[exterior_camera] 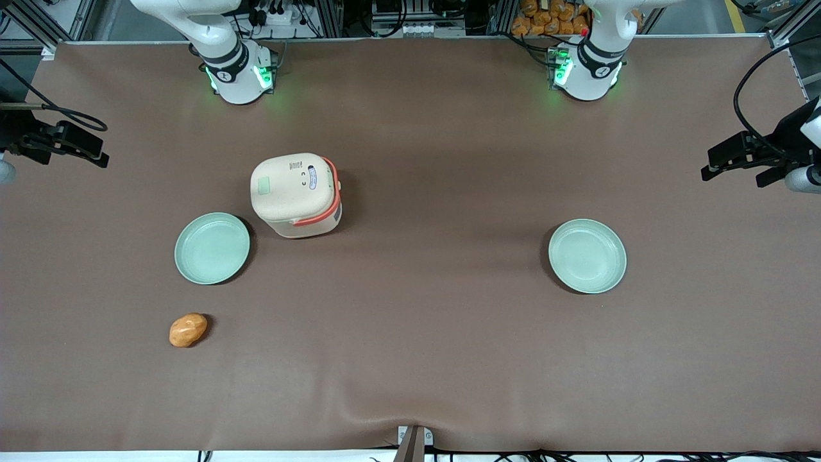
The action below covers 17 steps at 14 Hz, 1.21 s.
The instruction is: Press rice cooker button with right arm
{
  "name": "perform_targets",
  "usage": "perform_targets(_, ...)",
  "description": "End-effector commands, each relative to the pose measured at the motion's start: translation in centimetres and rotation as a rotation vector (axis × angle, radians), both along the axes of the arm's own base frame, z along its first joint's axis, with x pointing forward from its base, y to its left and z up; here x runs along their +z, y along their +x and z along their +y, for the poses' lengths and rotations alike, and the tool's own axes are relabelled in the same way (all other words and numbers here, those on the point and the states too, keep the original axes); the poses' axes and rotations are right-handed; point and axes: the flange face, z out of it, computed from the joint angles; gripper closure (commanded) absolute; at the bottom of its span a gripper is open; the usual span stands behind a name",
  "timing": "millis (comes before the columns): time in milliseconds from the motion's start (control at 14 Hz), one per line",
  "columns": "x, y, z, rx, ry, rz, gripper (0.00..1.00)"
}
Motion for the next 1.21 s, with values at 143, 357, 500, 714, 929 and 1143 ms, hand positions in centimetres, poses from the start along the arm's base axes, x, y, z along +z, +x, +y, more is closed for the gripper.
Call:
perform_targets(143,0.3,-0.4,-0.3,-0.007,0.009,-0.001,0.0)
perform_targets(357,0.2,-0.4,-0.1,-0.001,0.009,0.0,0.0)
perform_targets(500,0.3,-0.4,0.2,0.008,0.01,-0.003,0.0)
perform_targets(714,0.5,-0.7,0.7,0.018,0.01,0.011,0.0)
perform_targets(929,0.4,-0.9,0.9,0.024,0.011,0.022,0.0)
perform_targets(1143,0.3,-1.3,1.9,0.029,0.032,0.05,0.0)
